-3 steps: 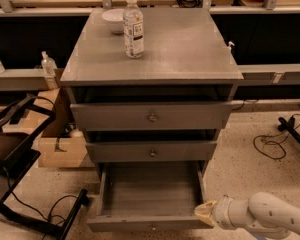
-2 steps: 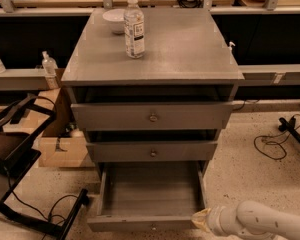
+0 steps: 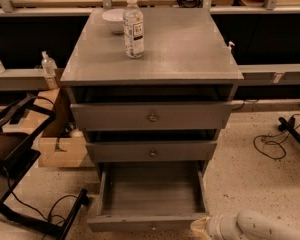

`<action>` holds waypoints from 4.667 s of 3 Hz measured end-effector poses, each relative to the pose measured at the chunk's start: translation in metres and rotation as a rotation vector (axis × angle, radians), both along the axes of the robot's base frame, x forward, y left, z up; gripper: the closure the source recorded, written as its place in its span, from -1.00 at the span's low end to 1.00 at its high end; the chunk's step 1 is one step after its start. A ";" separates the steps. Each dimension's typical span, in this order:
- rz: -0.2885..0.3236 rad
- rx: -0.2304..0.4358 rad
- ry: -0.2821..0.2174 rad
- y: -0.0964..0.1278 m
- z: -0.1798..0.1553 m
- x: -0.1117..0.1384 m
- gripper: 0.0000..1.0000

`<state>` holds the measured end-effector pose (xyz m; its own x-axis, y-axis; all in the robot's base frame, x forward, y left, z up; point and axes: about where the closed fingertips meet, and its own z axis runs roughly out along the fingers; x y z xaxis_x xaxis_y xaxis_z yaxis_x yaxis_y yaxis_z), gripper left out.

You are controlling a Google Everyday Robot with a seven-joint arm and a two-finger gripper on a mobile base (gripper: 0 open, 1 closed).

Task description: Close bottom drawer

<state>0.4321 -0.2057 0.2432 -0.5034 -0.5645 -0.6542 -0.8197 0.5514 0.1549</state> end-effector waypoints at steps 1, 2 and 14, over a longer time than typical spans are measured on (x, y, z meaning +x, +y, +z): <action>-0.002 0.065 0.025 -0.001 -0.040 0.005 1.00; 0.003 0.093 0.038 0.001 -0.068 0.017 1.00; 0.115 -0.005 0.098 0.083 -0.116 0.144 1.00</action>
Offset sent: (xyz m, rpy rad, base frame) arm 0.0439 0.0059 -0.1059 0.1091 0.0464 0.0236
